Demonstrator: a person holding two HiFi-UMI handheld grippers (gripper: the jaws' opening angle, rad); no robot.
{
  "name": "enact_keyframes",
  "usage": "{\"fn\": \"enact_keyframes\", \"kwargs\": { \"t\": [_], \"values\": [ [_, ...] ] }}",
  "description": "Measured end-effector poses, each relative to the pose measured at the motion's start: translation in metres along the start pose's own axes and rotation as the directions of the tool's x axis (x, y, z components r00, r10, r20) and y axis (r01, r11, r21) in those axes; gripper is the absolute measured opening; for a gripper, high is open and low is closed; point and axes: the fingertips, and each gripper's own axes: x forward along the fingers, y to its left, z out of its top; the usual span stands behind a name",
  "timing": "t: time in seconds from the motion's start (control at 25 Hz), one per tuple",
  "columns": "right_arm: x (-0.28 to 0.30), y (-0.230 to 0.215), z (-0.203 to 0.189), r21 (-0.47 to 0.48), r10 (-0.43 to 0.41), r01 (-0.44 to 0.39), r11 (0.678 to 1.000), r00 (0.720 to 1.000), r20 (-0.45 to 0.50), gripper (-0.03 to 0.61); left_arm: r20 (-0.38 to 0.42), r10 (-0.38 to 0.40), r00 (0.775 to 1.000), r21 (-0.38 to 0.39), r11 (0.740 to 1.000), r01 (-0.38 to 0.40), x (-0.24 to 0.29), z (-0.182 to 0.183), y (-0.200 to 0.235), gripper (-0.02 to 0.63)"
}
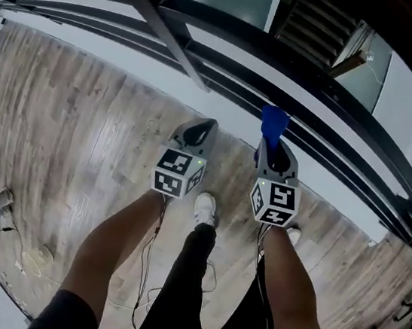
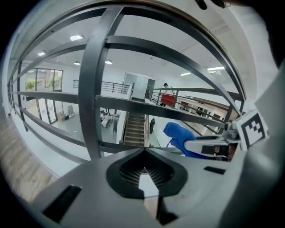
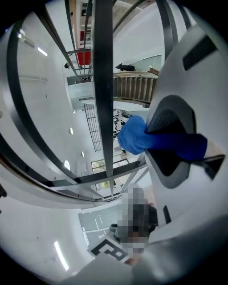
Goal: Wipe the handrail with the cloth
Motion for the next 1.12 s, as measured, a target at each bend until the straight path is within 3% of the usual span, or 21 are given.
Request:
{"fn": "enact_keyframes", "kwargs": {
  "t": [0.2, 0.44, 0.76, 0.92, 1.12],
  "values": [
    [0.089, 0.045, 0.006, 0.046, -0.077, 0.077, 0.996, 0.997, -0.011, 0.100, 0.011, 0.022, 1.000, 0.070, 0.997, -0.023, 0.003, 0.003, 0.080, 0.004],
    [0.173, 0.101, 0.019, 0.041, -0.082, 0.081, 0.996, 0.996, 0.020, 0.098, 0.037, 0.050, 0.998, 0.010, 0.999, -0.050, 0.006, -0.002, 0.149, 0.004],
    [0.226, 0.125, 0.003, 0.071, -0.076, 0.078, 0.994, 0.997, -0.029, 0.098, 0.075, 0.068, 0.995, -0.071, 0.996, -0.063, 0.012, -0.010, 0.176, 0.004],
    [0.237, 0.115, -0.012, 0.080, -0.079, 0.085, 0.993, 0.994, -0.070, 0.098, 0.091, 0.089, 0.992, -0.045, 0.995, -0.085, 0.012, -0.008, 0.184, 0.003],
    [0.221, 0.095, -0.016, 0.085, -0.087, 0.095, 0.992, 0.992, -0.092, 0.098, 0.070, 0.017, 0.997, 0.001, 1.000, -0.017, 0.020, -0.005, 0.152, 0.003]
  ]
}}
